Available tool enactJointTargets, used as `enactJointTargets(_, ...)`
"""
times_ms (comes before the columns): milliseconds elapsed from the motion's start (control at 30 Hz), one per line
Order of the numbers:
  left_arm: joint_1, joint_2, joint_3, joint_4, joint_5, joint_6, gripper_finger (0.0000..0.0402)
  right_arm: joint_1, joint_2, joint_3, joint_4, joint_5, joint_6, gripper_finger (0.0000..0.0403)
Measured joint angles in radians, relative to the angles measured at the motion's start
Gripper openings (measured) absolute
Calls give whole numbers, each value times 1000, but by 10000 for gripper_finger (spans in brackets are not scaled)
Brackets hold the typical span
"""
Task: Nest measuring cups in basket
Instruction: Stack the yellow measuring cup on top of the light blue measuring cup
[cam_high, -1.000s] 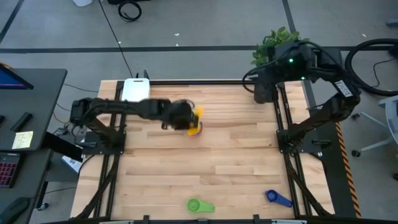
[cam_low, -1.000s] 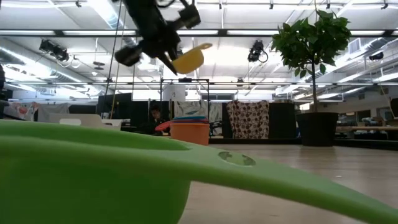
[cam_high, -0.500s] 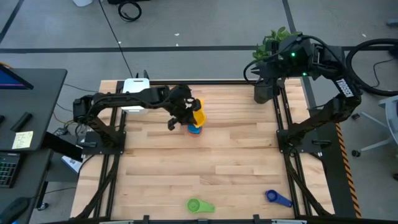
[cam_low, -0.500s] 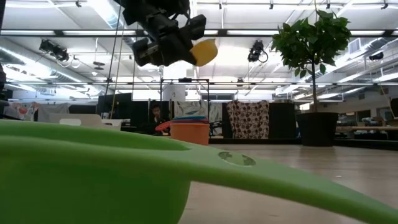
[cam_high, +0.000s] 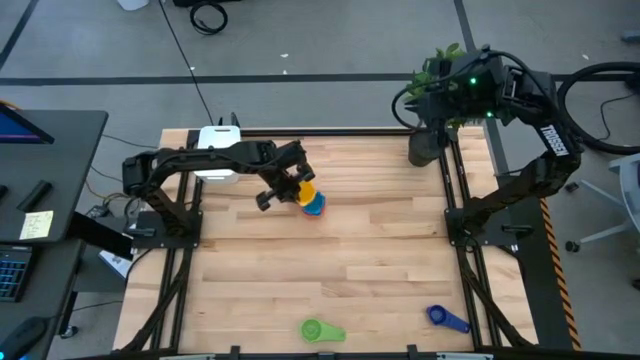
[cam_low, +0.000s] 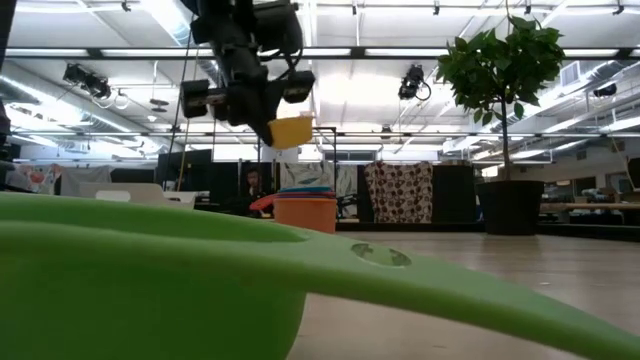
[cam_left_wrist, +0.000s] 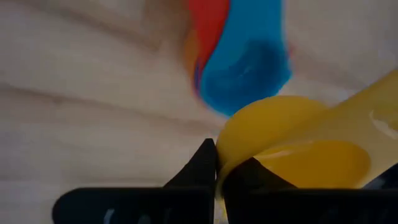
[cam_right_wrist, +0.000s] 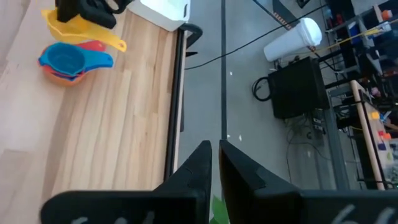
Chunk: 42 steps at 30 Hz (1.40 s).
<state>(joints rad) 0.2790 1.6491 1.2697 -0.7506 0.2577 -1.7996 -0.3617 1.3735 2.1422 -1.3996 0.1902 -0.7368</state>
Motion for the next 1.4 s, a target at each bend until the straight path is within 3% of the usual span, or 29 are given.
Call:
enactJointTargets(433,-36,109,2,186,-55,-55,11,-20,0,0,61,57,0,34)
enactJointTargets(967,-35,121,0,54,-73,-40,11,-20,0,0,89,59,0,34)
enactJointTargets(1400,-43,169,1,86,-26,-48,11,-20,0,0,86,60,0,34)
